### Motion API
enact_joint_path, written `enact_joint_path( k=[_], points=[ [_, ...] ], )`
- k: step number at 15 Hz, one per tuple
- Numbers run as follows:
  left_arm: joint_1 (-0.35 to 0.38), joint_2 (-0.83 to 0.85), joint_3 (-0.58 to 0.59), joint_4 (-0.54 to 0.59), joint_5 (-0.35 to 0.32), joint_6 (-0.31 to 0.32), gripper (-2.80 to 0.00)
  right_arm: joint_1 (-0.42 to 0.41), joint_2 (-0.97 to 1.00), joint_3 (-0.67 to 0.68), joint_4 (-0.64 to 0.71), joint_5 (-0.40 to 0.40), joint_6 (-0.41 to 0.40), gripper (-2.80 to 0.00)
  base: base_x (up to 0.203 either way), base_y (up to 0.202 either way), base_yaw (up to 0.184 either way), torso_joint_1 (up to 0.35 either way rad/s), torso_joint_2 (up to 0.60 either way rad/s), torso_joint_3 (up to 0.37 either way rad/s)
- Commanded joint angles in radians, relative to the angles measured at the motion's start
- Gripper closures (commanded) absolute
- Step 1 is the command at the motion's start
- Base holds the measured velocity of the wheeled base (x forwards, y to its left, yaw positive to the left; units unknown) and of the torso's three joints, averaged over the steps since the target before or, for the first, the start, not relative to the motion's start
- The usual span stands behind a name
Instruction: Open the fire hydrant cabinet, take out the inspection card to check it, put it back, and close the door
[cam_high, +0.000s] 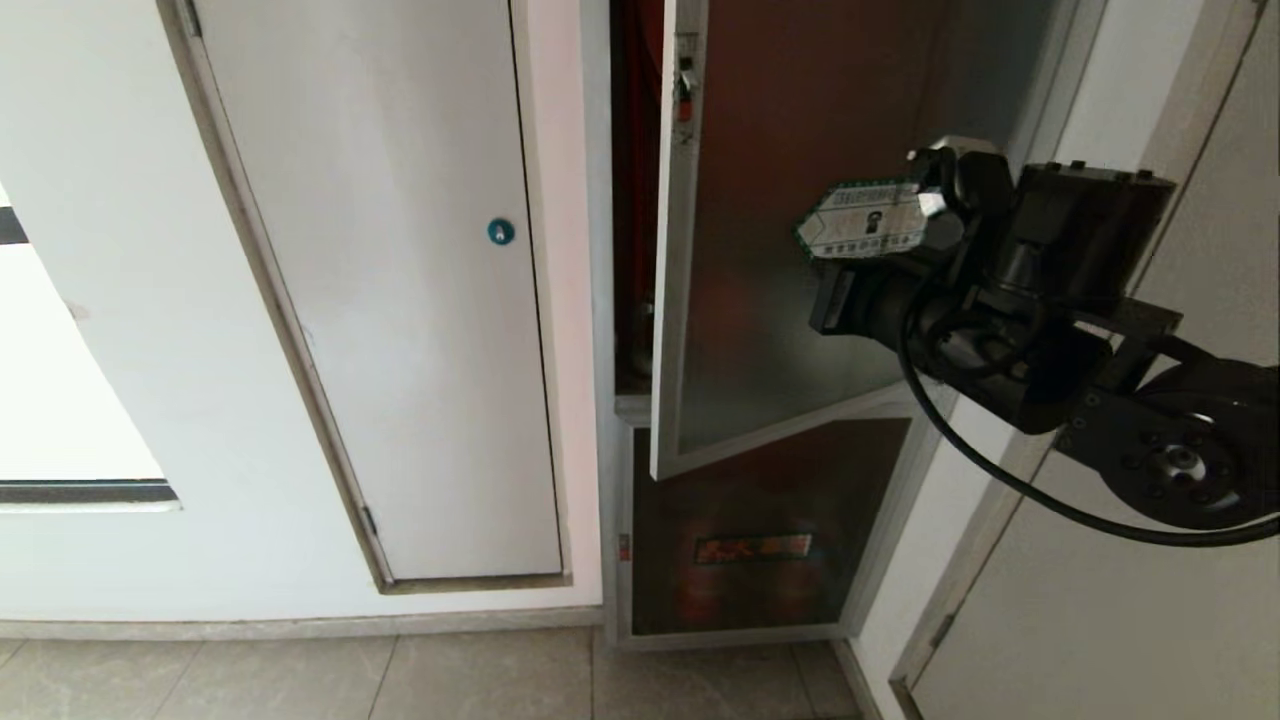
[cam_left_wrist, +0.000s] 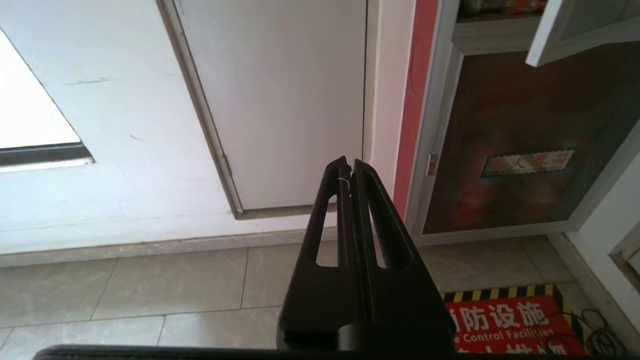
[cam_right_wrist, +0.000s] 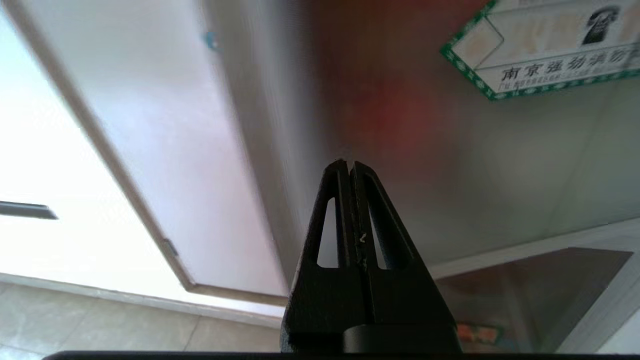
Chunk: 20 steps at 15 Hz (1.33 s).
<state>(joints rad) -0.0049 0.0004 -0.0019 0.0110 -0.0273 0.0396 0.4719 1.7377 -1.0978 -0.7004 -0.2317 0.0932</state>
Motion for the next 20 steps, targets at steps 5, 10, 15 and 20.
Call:
enact_joint_path(
  k=[5,10,15,20],
  points=[
    [-0.001,0.001,0.0,0.0,0.0,0.001,0.0,0.033,-0.001,-0.008,-0.005,-0.005,-0.006,0.0,0.197,0.0,0.0,0.009,0.0,0.002],
    [0.0,0.001,-0.001,0.0,0.0,0.002,0.0,0.04,0.002,-0.023,-0.002,-0.003,-0.007,0.0,0.197,0.0,-0.001,0.002,0.0,0.001],
    [0.0,0.001,0.0,0.0,0.0,0.002,0.0,0.04,0.008,-0.033,-0.001,-0.003,-0.007,0.0,0.195,0.0,-0.001,0.004,0.0,0.002],
    [-0.001,0.0,0.0,0.0,0.0,0.0,0.0,0.044,0.035,-0.034,-0.002,-0.003,-0.007,0.0,0.194,0.0,0.0,0.002,0.0,0.003]
  ],
)
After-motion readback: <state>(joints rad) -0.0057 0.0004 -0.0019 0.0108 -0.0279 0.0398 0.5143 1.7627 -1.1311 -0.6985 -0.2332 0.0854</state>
